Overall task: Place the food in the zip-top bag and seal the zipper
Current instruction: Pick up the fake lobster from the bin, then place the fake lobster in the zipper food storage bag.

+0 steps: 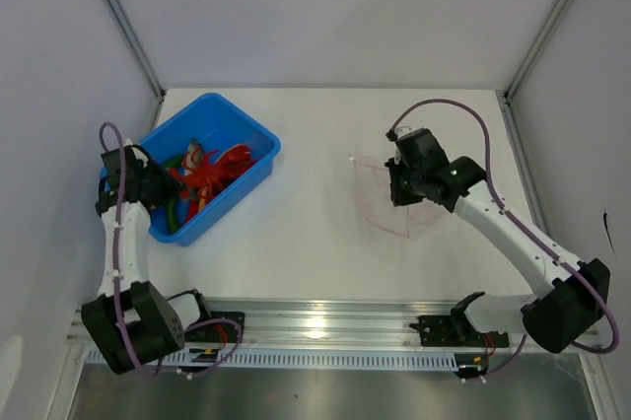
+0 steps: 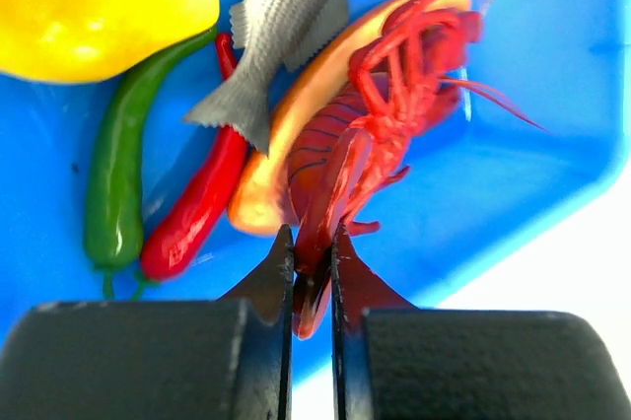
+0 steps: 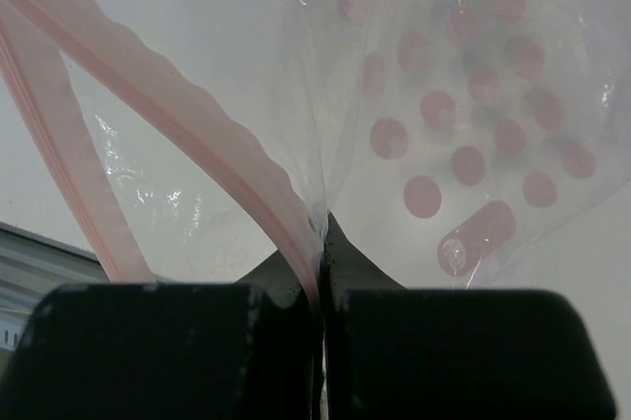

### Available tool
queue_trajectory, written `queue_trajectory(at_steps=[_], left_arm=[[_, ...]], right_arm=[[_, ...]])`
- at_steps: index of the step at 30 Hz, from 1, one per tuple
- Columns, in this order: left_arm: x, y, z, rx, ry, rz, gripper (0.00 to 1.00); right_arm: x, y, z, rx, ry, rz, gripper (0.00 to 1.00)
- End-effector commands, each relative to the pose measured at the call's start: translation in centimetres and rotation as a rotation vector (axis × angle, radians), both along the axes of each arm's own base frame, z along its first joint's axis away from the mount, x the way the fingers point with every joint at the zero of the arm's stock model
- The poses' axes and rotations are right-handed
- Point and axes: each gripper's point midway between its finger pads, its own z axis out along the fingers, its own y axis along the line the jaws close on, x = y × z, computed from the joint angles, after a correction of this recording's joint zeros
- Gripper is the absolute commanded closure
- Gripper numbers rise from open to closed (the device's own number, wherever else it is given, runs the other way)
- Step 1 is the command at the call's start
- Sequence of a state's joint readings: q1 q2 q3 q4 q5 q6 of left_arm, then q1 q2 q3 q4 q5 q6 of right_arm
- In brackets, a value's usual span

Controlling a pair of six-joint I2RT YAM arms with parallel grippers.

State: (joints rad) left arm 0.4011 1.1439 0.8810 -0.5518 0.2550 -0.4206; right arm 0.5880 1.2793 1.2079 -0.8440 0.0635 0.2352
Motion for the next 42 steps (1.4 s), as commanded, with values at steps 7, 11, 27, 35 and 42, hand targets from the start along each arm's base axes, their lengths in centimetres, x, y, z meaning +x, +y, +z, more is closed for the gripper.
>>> queue_trajectory(at_steps=[7, 11, 27, 35, 42], left_arm=[[-5.3, -0.5, 6.3, 0.117, -0.051, 0.084, 0.99], [-6.2, -2.3, 10.4, 0.124, -0.180, 0.059, 0.99], [-10.2, -12.0, 25.8, -0.041, -0.671, -0.279, 0.99], [-12.6, -19.8, 27.1, -0.339, -0.711, -0.618, 0.99], [-12.2, -22.7, 25.6, -0.393, -0.553, -0.643, 1.00]], right_arm=[[3.5, -3.6, 2.5, -0.035, -0.021, -0.151, 1.00], [5.1, -4.8, 3.5, -0.053, -0.033, -0.201, 1.00], [8.0, -6.9, 6.2, -0.114, -0.088, -0.314, 1.00], [10.0, -7.3, 6.5, -0.124, -0.120, -0.403, 1.00], [9.9, -7.0, 6.7, -0.086, -0.152, -0.473, 1.00]])
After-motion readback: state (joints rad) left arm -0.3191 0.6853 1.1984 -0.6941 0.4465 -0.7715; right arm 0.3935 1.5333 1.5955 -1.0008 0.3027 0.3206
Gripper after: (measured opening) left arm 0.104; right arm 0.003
